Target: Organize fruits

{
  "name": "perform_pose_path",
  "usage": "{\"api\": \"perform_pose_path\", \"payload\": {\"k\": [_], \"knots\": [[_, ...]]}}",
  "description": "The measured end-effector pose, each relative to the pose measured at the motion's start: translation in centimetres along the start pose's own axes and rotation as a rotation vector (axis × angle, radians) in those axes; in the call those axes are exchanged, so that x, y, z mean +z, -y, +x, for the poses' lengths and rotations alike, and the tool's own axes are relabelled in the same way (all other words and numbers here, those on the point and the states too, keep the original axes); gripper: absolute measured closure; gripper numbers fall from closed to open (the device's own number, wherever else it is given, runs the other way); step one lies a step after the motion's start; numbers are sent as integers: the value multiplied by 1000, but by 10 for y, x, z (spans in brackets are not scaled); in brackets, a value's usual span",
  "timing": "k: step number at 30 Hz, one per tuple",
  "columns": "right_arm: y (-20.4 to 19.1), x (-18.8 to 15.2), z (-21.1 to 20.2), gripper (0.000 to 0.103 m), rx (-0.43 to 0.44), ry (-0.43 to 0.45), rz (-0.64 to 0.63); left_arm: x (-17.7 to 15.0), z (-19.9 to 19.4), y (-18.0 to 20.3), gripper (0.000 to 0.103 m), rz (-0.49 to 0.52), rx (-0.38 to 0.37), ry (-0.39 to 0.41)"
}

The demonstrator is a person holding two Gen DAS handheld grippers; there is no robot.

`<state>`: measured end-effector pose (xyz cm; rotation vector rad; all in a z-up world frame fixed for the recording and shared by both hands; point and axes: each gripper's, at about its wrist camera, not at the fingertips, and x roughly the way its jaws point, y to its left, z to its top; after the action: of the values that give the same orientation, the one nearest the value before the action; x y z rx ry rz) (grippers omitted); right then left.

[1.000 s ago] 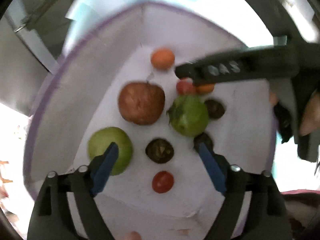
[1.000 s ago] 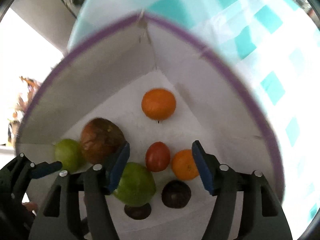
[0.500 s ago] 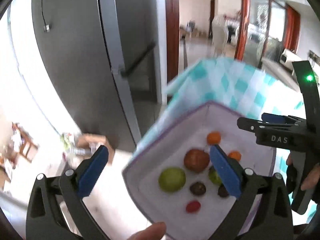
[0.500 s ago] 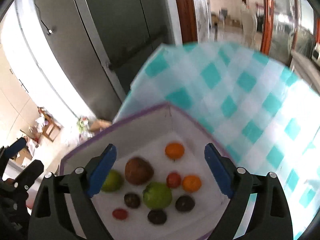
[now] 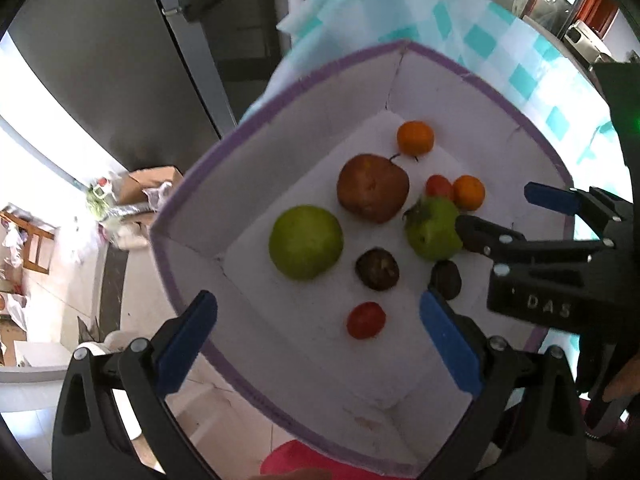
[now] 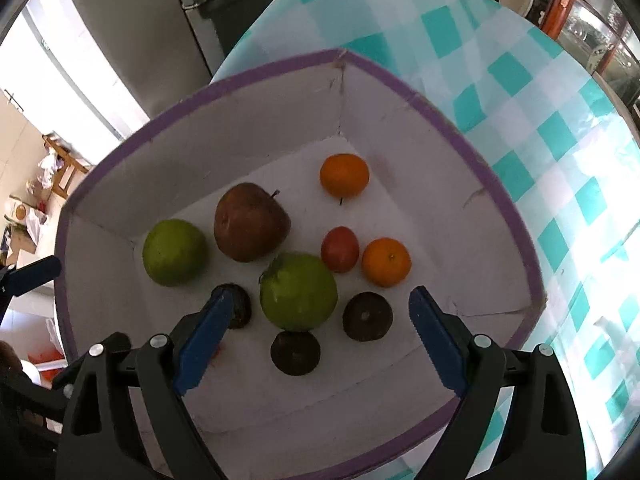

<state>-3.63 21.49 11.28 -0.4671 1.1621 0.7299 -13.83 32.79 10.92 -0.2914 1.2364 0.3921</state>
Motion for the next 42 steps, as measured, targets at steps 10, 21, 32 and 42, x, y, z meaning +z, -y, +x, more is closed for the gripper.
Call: {"api": "perform_pose_path", "payload": {"k": [10, 21, 32, 42], "knots": [[-1, 0, 9, 16, -3, -24, 7, 2, 12, 14, 1, 80, 63, -18], [-1, 2, 15, 16, -3, -40, 18, 5, 15, 13, 1, 101, 62, -31], [-4, -1, 17, 16, -3, -49, 8, 5, 17, 9, 1, 102, 68, -34], [-9, 2, 21, 16, -6, -59, 10, 5, 20, 4, 1, 99, 60, -43]]}}
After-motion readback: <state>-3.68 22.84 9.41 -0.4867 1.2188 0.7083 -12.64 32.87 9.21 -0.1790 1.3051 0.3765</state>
